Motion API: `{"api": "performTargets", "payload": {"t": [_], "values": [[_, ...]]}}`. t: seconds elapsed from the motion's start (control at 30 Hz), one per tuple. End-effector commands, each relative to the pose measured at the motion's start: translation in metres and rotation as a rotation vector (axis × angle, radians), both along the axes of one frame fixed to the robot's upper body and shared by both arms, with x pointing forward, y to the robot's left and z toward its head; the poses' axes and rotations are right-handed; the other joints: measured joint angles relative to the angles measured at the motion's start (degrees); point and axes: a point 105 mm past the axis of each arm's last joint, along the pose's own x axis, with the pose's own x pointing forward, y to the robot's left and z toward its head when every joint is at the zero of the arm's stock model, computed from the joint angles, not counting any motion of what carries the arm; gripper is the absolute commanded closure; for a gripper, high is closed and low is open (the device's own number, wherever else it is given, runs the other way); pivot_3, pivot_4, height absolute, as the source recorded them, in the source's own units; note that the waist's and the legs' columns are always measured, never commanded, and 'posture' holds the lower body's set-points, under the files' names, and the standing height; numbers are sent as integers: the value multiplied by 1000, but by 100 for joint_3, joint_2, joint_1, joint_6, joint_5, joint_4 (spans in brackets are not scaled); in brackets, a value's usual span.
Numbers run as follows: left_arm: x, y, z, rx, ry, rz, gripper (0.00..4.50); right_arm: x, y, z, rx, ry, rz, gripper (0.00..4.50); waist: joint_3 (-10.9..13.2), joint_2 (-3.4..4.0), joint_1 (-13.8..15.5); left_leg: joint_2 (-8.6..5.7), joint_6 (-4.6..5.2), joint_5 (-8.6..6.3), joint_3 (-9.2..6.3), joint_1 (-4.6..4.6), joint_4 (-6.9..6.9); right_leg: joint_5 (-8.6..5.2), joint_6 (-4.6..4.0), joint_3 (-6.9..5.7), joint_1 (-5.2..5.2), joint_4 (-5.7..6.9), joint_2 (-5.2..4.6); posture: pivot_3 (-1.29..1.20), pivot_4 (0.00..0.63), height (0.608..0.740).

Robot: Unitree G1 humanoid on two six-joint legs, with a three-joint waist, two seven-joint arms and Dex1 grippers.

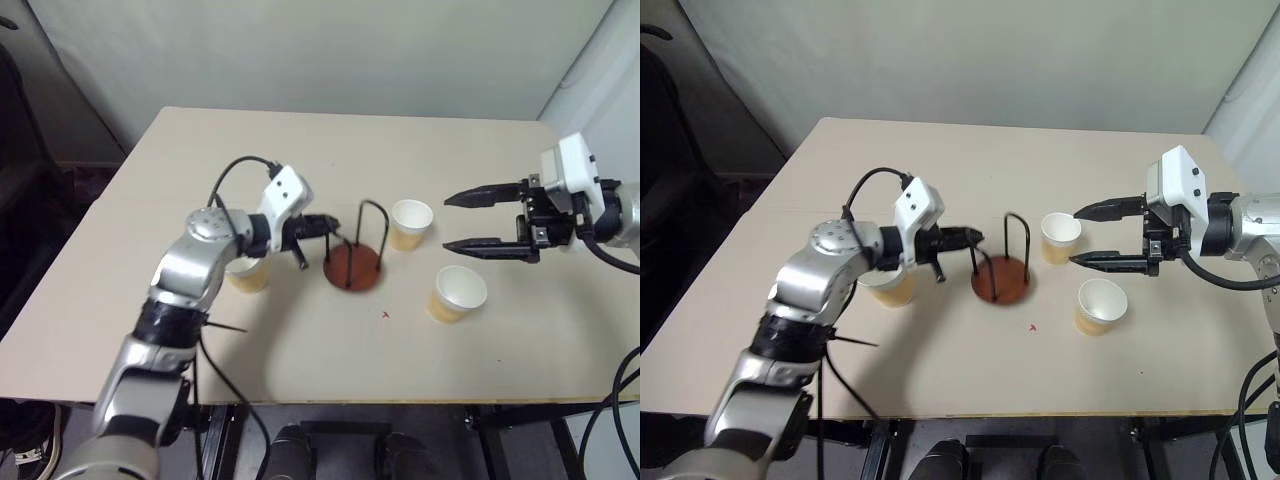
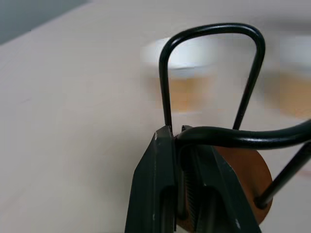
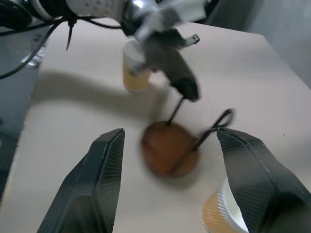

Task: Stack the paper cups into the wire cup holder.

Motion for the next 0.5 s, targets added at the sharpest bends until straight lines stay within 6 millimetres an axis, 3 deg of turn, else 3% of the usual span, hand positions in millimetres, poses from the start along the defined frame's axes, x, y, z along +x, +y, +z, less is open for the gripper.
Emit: {"api": "performTargets", "payload": {"t": [0.03, 0.17, 0.33, 0.47, 0.5], "values": [[-30, -13, -3, 50, -2, -190, 4448, -24, 9, -11, -54, 52, 114, 1368, -1, 0, 25, 1, 7, -4, 1, 0, 1, -6, 0, 0, 4, 3, 0, 0, 150, 740], [-24, -33, -11, 77, -38, -226, 4448, -42, 12, -43, -181, 137, 184, 1368, -4, 7, 37, 0, 26, -14, 9, 1, 24, -21, -19, 2, 22, 5, -5, 0, 150, 740], [-11, -51, -12, 61, -81, -210, 4448, -40, 14, -41, -160, 116, 158, 1368, -3, 7, -9, -6, 73, -13, 30, 12, 36, -21, -13, 31, 42, 1, -7, 0, 150, 740], [-14, -53, -28, 128, -80, -231, 4448, -41, 12, -42, -169, 117, 142, 1368, -3, 7, -31, -7, 77, -13, 52, 13, 28, -27, 4, 58, 57, 3, -5, 0, 150, 740], [-16, -51, -30, 127, -53, -236, 4169, -40, 10, -43, -178, 118, 133, 1368, -3, 7, -35, -8, 81, -15, 59, 13, 27, -31, 16, 68, 57, 4, -5, 0, 150, 740]]}}
